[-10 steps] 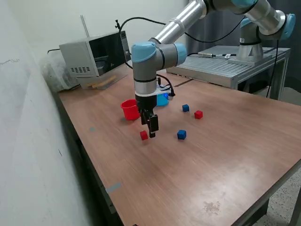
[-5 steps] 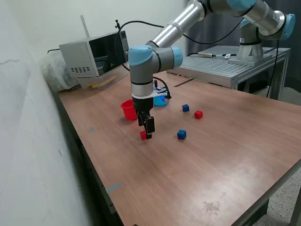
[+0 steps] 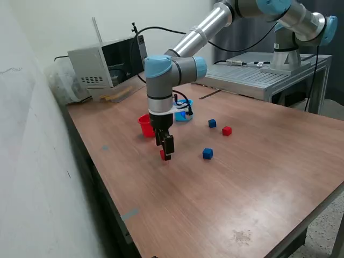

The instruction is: Place red objects in the red bin, and blue objects in the blue bin.

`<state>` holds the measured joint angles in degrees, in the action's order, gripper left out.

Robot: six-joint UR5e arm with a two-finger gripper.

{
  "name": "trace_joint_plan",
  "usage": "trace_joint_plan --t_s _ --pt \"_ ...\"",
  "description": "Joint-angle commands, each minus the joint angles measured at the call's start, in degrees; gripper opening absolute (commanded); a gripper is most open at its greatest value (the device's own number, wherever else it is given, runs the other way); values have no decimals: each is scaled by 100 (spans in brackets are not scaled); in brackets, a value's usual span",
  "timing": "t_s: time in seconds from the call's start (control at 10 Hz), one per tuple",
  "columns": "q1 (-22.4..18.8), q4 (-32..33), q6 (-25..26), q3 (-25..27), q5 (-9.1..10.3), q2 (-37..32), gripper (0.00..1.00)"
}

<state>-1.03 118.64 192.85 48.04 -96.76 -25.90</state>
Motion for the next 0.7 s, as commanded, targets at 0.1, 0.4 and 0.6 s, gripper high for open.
trace_joint_plan --t_s 0.1,0.4,0.6 --pt "7 -25 -63 21 -9 41 100" --pt "-2 -42 -186 30 -9 41 100" --pt "7 -34 -204 -5 -9 15 0"
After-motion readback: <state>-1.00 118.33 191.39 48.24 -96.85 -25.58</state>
